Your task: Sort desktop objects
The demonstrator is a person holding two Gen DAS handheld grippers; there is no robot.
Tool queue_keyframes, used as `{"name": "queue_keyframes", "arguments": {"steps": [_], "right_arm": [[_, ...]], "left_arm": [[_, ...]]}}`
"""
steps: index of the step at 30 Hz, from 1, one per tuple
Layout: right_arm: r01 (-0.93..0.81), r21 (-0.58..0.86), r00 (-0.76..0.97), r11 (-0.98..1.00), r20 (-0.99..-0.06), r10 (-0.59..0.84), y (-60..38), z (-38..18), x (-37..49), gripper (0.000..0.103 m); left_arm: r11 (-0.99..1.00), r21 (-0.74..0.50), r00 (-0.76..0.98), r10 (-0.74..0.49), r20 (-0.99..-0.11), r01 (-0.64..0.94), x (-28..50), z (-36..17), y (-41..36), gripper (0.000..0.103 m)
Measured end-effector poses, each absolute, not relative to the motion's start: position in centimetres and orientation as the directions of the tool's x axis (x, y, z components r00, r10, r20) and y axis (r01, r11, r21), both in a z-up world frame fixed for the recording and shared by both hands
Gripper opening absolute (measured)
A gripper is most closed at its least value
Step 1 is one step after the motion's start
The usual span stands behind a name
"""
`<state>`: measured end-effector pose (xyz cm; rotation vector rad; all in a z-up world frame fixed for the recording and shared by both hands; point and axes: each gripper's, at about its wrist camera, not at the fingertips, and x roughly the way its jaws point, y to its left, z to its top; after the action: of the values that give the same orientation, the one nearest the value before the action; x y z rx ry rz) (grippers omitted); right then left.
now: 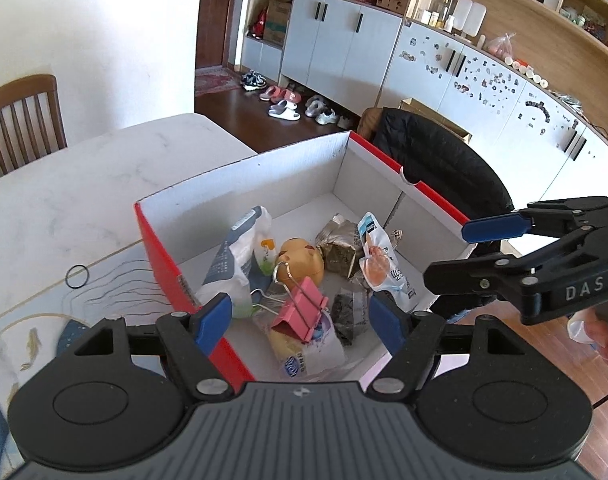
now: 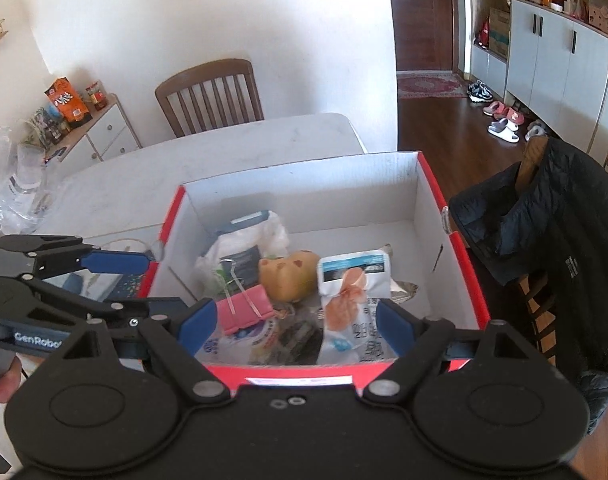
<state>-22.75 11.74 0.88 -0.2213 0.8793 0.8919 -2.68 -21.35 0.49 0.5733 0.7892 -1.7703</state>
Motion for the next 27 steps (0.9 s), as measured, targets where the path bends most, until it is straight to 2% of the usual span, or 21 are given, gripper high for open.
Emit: {"name": "queue_keyframes", "arguments": {"steps": [2,4,14,19,27], "right_arm": [[-0.757,0.176,0.318,0.629,-0.741,0.592,11.6,1.0,-23.4,0.087],[-0.758,0.171,0.326,0.629,-0.736,0.593,11.6,1.1,-24.0,0.087],[-0.754,0.172,0.359,0.634,-0.7,0.618,11.3,1.5,-26.9,0.091],[-0.761,0.159,0.383,0.629,-0.673,0.633,10.8,1.8,-28.4,0.1],[-0.744,0.156,0.411,0.649,-0.66,0.629,10.1,1.7,-29.9,0.102]], "left_arm": [[-0.219,-0.231,-0.318,-0.633,-0.705,0.948,-2.4,0.7,-21.0,0.076],[-0.219,-0.223,-0.313,-0.64,-0.702,0.95,-2.2,0.9,-20.5,0.082],[-0.206,-0.152,-0.255,-0.723,-0.642,0.967,-1.4,2.5,-17.7,0.082],[-0.185,-0.144,-0.234,-0.732,-0.639,0.972,-1.0,2.7,-16.9,0.093],[-0.203,-0.17,-0.264,-0.708,-0.655,0.964,-0.8,2.6,-16.1,0.095]]}}
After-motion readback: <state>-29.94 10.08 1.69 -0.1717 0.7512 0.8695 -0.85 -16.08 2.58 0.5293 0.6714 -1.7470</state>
